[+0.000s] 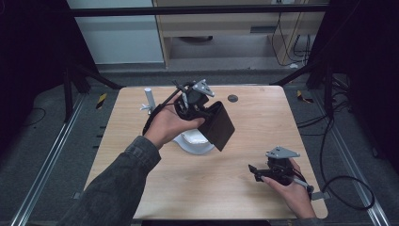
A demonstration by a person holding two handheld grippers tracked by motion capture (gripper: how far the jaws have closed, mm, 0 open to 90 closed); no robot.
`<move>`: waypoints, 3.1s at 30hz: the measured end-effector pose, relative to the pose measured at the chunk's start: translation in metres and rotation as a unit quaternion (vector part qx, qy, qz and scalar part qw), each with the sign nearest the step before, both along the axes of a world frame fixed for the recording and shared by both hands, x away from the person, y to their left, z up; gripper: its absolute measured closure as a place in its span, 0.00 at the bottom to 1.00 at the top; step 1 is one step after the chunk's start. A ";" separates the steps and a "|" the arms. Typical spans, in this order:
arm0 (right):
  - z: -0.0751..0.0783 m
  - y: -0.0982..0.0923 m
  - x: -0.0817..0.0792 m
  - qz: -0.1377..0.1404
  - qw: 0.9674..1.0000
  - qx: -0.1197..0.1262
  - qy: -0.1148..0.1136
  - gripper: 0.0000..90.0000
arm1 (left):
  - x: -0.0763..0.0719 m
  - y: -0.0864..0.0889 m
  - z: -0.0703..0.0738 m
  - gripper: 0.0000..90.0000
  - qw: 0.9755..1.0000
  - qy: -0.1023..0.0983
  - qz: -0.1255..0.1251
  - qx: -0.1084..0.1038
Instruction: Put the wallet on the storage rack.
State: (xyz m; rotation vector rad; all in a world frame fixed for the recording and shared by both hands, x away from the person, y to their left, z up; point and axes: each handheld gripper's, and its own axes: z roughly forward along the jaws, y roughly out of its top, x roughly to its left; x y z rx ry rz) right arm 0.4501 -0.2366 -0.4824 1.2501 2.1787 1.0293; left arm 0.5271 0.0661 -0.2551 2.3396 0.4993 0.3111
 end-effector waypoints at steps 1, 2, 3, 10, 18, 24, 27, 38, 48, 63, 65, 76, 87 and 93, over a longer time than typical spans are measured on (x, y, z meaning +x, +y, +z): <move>-0.003 -0.002 0.001 -0.009 1.000 -0.004 0.005 0.12 | 0.000 0.003 0.003 0.88 1.000 -0.001 0.006 -0.001; -0.003 -0.002 0.001 -0.009 1.000 -0.004 0.005 0.12 | 0.000 0.003 0.003 0.88 1.000 -0.001 0.006 -0.001; -0.007 -0.004 0.003 -0.018 1.000 -0.003 0.012 0.12 | 0.000 0.007 0.007 0.88 1.000 -0.001 0.015 -0.004; -0.014 -0.005 0.009 -0.055 0.998 0.000 0.035 0.10 | 0.003 0.027 0.027 0.88 0.999 -0.007 0.053 -0.011; -0.024 0.001 0.016 -0.074 0.995 -0.026 0.057 0.08 | 0.009 0.045 0.043 0.88 0.997 -0.011 0.077 -0.018; -0.029 0.004 0.016 -0.076 0.996 -0.020 0.037 0.03 | 0.009 0.048 0.039 0.88 0.996 -0.013 0.083 -0.009; -0.031 0.004 0.016 -0.076 0.996 -0.016 0.031 0.02 | 0.011 0.047 0.035 0.88 0.997 -0.011 0.082 -0.002; -0.031 0.004 0.016 -0.077 0.996 -0.017 0.031 0.02 | 0.016 0.044 0.011 0.88 0.996 -0.006 0.084 0.012; -0.031 0.004 0.016 -0.077 0.996 -0.016 0.031 0.02 | 0.027 0.042 -0.010 0.88 0.996 0.000 0.087 0.023; -0.031 0.004 0.015 -0.074 0.997 -0.017 0.030 0.02 | 0.039 0.030 -0.030 0.88 0.996 0.010 0.085 0.038; -0.031 0.004 0.015 -0.074 0.997 -0.017 0.030 0.02 | 0.041 0.028 -0.034 0.88 0.996 0.014 0.082 0.043; -0.031 0.003 0.015 -0.074 0.997 -0.016 0.030 0.02 | 0.053 0.021 -0.053 0.87 0.994 0.039 0.086 0.058; -0.031 0.003 0.014 -0.073 0.997 -0.017 0.031 0.02 | 0.058 0.017 -0.057 0.85 0.994 0.048 0.088 0.050; -0.031 0.003 0.014 -0.072 0.997 -0.017 0.031 0.02 | 0.055 0.022 -0.051 0.75 0.994 0.023 0.106 0.034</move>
